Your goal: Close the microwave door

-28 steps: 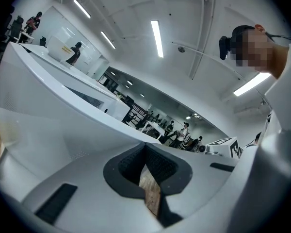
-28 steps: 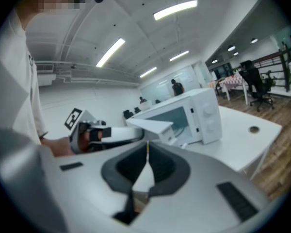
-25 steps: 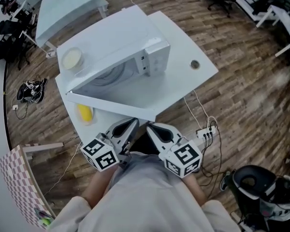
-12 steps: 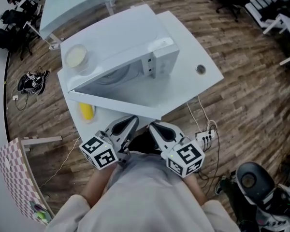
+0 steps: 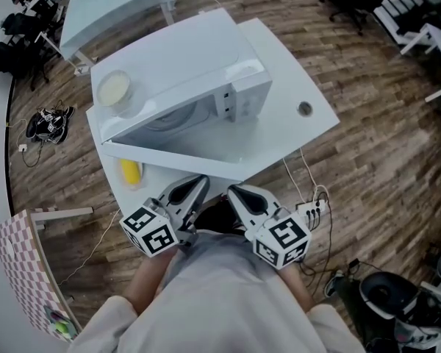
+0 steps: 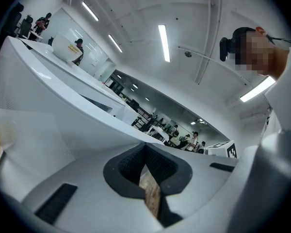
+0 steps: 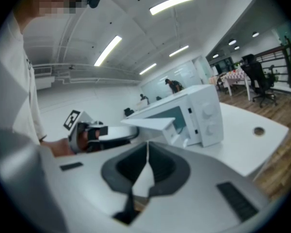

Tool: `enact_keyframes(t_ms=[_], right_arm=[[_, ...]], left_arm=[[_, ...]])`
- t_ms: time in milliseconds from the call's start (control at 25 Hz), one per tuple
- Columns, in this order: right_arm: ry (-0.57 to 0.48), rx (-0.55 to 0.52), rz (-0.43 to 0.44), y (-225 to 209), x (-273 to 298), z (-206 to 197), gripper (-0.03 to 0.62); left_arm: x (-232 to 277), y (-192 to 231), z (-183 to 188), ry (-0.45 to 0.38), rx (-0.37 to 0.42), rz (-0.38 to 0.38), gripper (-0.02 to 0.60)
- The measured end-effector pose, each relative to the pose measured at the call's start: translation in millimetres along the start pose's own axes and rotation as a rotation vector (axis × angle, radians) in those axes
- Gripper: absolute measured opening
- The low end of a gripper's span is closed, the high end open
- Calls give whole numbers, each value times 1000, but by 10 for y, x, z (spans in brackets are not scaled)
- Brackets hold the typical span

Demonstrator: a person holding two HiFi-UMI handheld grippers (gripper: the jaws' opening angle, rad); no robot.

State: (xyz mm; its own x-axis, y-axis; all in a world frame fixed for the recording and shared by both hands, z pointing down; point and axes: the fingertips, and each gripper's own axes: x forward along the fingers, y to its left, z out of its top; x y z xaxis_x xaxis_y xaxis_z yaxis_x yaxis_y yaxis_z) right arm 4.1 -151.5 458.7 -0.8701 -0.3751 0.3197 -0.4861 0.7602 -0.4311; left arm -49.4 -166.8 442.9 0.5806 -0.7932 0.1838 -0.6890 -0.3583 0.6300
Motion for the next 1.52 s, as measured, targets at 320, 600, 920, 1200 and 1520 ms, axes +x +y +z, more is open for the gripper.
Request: enact_keyframes(t_ms=[320, 600, 920, 1200, 1520], right_arm=[[8, 9, -4, -98, 29, 16, 25], [7, 5, -4, -176, 101, 85, 25], [3, 3, -11, -237, 218, 158, 25], [17, 5, -27, -284, 304, 168, 25], [20, -7, -55, -327, 437, 214, 25]], left_arm=[[85, 46, 30, -2, -1, 2, 14], [163, 109, 92, -3, -2, -1, 13], [210, 216, 149, -1, -11, -4, 14], [250, 279, 195, -13, 7, -46, 13], [269, 389, 243, -5, 11, -75, 14]])
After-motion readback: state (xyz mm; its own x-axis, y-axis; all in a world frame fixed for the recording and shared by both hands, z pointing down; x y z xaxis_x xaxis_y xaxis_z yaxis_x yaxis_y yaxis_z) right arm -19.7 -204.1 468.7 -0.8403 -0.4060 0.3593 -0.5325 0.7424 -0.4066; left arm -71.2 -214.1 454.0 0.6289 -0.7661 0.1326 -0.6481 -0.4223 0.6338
